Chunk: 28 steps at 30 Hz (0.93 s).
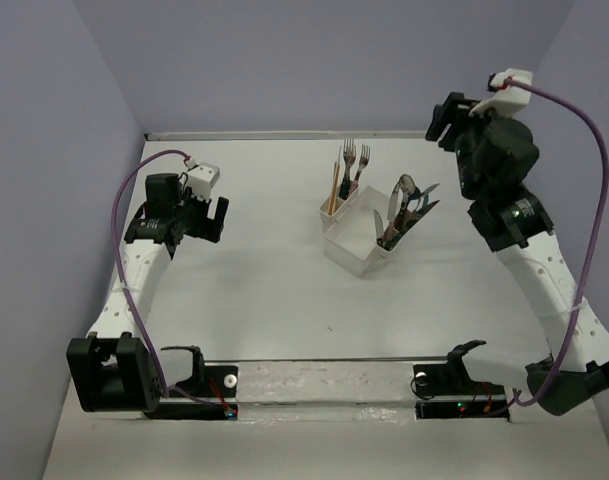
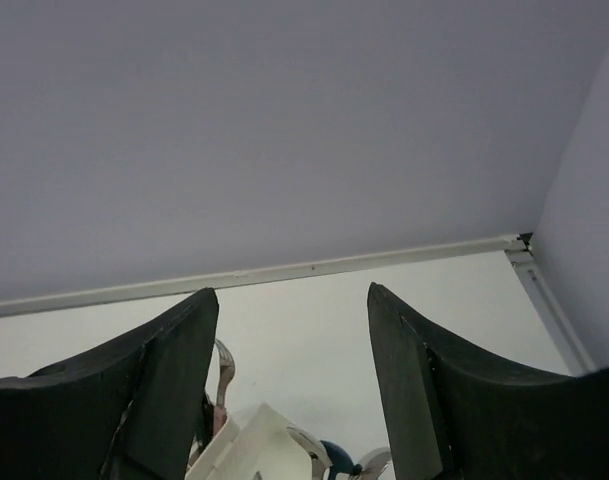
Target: Sort the eating utensils into containers
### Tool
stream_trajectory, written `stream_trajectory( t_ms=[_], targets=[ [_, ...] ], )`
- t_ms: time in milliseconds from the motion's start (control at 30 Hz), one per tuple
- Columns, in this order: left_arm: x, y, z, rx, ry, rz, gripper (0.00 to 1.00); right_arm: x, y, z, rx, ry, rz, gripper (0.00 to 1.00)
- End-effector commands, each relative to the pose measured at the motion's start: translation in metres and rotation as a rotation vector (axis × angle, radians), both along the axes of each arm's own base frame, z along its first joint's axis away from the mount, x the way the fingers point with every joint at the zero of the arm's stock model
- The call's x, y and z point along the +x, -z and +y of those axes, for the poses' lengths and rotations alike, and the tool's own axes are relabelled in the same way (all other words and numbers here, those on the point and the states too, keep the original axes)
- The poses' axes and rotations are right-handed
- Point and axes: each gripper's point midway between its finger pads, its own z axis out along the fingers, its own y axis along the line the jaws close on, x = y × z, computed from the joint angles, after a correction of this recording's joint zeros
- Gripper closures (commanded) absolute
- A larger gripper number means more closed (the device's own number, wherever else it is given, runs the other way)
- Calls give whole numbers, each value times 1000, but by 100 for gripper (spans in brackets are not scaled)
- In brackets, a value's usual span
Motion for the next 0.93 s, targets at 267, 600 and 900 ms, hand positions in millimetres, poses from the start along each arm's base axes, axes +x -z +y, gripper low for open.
stream_trajectory(
  t_ms=[267,600,900],
  targets=[
    [-4,-2,2,13,7,-35,1,-20,123,-113,234,96,521,30],
    [-9,5,17,27,-49,-40,1,-6,231,-161,423,256,751,17],
    [-16,10,22,36,-63,-44,1,-14,269,-181,454,428,823,17]
  ],
)
